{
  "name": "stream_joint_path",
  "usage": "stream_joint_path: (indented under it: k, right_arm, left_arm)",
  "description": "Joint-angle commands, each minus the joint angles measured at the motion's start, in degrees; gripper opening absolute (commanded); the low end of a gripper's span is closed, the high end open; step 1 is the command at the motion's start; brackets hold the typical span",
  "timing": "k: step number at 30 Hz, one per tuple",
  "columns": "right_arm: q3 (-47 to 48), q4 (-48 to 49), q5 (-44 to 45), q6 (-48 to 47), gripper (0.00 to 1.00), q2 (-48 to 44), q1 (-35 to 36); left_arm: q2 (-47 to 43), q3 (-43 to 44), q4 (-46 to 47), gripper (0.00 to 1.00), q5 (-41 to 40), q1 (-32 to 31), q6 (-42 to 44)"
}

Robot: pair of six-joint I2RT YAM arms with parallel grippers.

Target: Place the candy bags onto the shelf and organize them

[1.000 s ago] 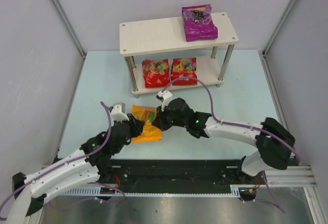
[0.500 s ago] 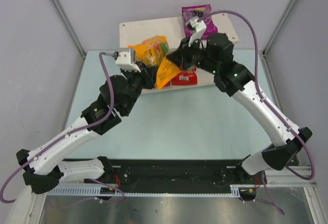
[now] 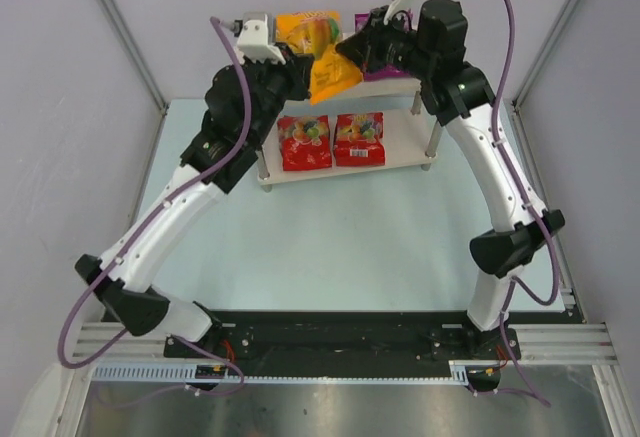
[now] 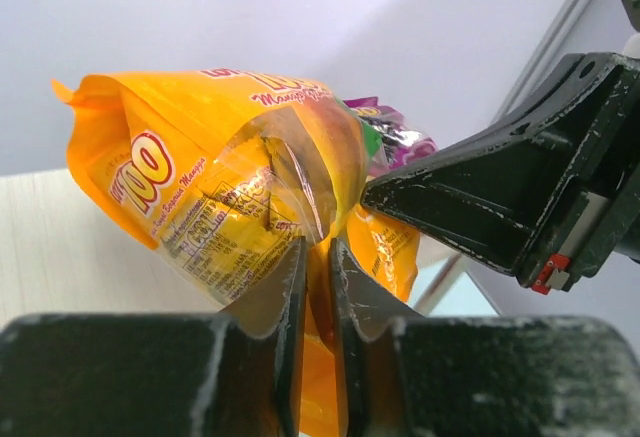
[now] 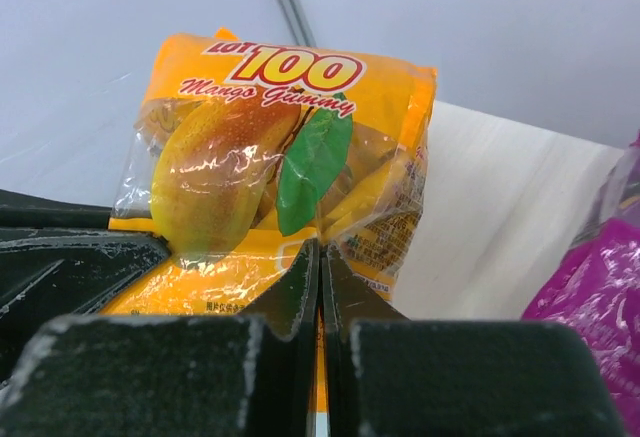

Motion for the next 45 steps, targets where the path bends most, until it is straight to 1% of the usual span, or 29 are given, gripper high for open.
stream_joint_path:
  k: [1, 4, 6, 10, 20, 26, 30, 35, 37, 39, 40, 41, 42, 43, 44, 45]
  right_arm:
    - [9.8, 0.1, -4.7, 3.0, 0.0, 6.4, -2.0]
    - [14.2, -0.7, -5.8, 3.9, 0.0, 10.7, -3.2]
    - [14.5, 0.2, -6.0, 4.7, 0.0, 11.8, -3.7]
    - [15.4, 1.9, -6.9, 5.7, 0.0, 14.4, -4.5]
    - [15.4, 4.6, -8.7, 6.8, 0.0, 15.9, -5.8]
    - [15.6, 6.0, -9.8, 8.1, 0.0, 16.5, -6.7]
    - [15.1, 6.3, -9.6, 7.7, 0.0, 15.9, -6.5]
    - [15.2, 7.0, -9.4, 7.9, 0.0, 16.2, -6.4]
    - [15.3, 6.9, -9.4, 8.1, 0.0, 16.6, -6.5]
    - [15.3, 6.8, -9.2, 8.2, 0.0, 16.9, -6.4]
    - [15.3, 6.8, -9.4, 8.2, 0.05, 17.0, -6.5]
    - [15.4, 6.8, -9.5, 8.1, 0.09, 17.1, -6.6]
    - [15.2, 7.0, -9.5, 8.1, 0.14, 17.0, -6.8]
    - [15.2, 7.1, -9.8, 8.3, 0.26, 17.1, -6.9]
    - [15.3, 7.3, -9.9, 8.3, 0.32, 17.1, -7.2]
    - [15.3, 7.4, -9.9, 8.4, 0.37, 17.0, -7.4]
  left_arm:
    - [5.1, 8.5, 3.9, 0.0, 11.3, 5.1, -1.7]
    - [10.1, 13.5, 2.5, 0.0, 13.5, 7.6, -1.6]
    - [13.0, 16.0, 2.2, 0.0, 14.3, 8.8, -1.9]
    - [16.7, 18.4, 2.5, 0.0, 17.2, 11.5, -4.0]
    - [18.9, 17.7, 3.7, 0.0, 19.1, 13.2, -5.3]
    - [18.0, 15.2, 4.1, 0.01, 18.7, 14.1, -5.6]
    - [18.0, 14.3, 4.4, 0.01, 19.3, 15.9, -6.3]
    - [18.6, 13.7, 4.4, 0.01, 19.6, 16.4, -6.2]
    - [18.8, 13.2, 4.5, 0.02, 19.9, 16.8, -6.5]
    - [19.1, 12.1, 4.8, 0.08, 19.7, 16.9, -6.7]
    - [19.0, 11.7, 4.8, 0.12, 19.9, 16.9, -6.7]
    - [18.8, 10.6, 4.8, 0.18, 19.9, 16.9, -6.8]
    - [18.5, 9.6, 4.8, 0.21, 19.9, 16.9, -7.2]
    - [18.0, 8.6, 6.7, 0.25, 19.5, 16.9, -7.3]
    - [17.0, 6.7, 7.7, 0.34, 19.4, 16.9, -7.4]
    - [16.5, 6.0, 8.0, 0.38, 19.2, 17.0, -7.4]
